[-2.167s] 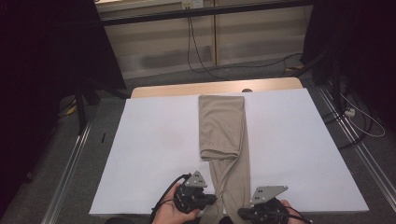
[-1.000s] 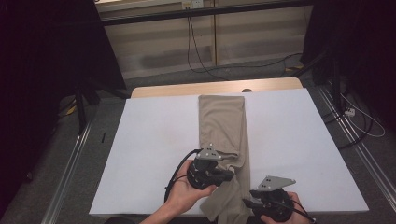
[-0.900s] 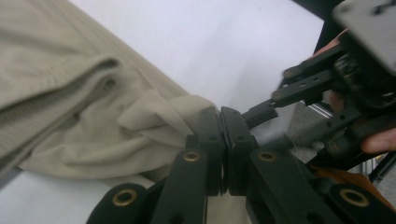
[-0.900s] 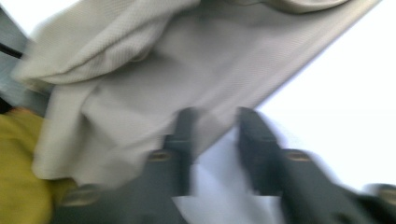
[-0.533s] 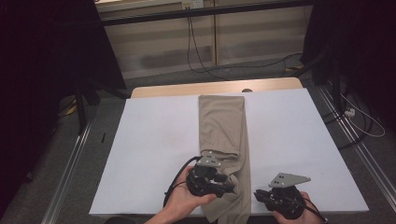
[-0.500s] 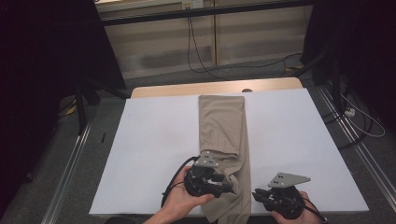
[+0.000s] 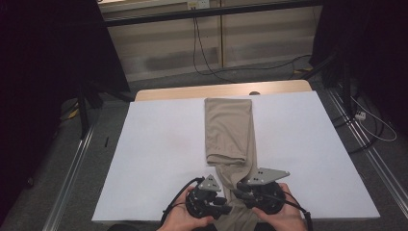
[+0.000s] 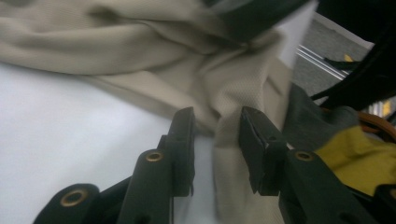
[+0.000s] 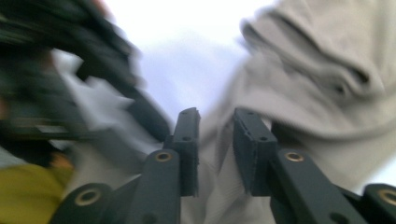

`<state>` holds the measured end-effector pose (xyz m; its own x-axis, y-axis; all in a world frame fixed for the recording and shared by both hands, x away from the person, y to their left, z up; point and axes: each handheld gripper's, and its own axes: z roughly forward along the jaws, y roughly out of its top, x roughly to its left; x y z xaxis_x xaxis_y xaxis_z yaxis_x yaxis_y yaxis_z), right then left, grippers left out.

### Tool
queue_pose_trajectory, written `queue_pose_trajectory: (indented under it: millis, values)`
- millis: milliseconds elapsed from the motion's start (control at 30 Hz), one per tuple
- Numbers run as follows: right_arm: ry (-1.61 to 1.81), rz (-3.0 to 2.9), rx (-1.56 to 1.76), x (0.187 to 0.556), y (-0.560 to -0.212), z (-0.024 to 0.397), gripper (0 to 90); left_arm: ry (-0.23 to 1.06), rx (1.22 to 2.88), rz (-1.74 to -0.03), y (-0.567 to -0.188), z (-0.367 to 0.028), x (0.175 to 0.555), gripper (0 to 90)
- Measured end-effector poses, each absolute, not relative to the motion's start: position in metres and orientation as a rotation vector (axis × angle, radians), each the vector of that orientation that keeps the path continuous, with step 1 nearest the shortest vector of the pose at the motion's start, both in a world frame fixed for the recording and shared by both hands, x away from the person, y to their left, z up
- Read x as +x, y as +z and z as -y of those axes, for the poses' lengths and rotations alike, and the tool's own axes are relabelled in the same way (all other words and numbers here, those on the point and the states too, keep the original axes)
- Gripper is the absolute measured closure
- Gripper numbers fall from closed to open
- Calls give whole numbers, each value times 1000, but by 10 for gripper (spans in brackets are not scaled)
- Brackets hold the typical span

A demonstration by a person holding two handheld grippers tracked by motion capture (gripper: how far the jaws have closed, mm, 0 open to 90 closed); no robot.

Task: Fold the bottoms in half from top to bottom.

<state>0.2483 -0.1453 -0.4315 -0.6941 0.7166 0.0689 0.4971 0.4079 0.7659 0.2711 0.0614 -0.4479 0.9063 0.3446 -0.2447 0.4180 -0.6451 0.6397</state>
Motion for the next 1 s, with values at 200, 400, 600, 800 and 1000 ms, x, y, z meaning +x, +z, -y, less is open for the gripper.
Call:
queue_pose_trajectory:
  millis: [200,400,600,800,1000]
  values:
    - [1080,-2409,1134,247,-448,156,869,-231,2346,-468,-449,-56,253,864]
    - [1272,-2331,1266,245,-437,180,896,-297,2295,-430,-444,-54,250,867]
    - [1234,-2261,1355,244,-437,209,891,-229,2265,-452,-435,-51,258,744]
    - [1037,-2224,1368,244,-441,224,900,-86,2242,-519,-438,-41,292,734]
    - [1142,-2297,1314,237,-438,208,795,9,2239,-554,-442,-25,311,602]
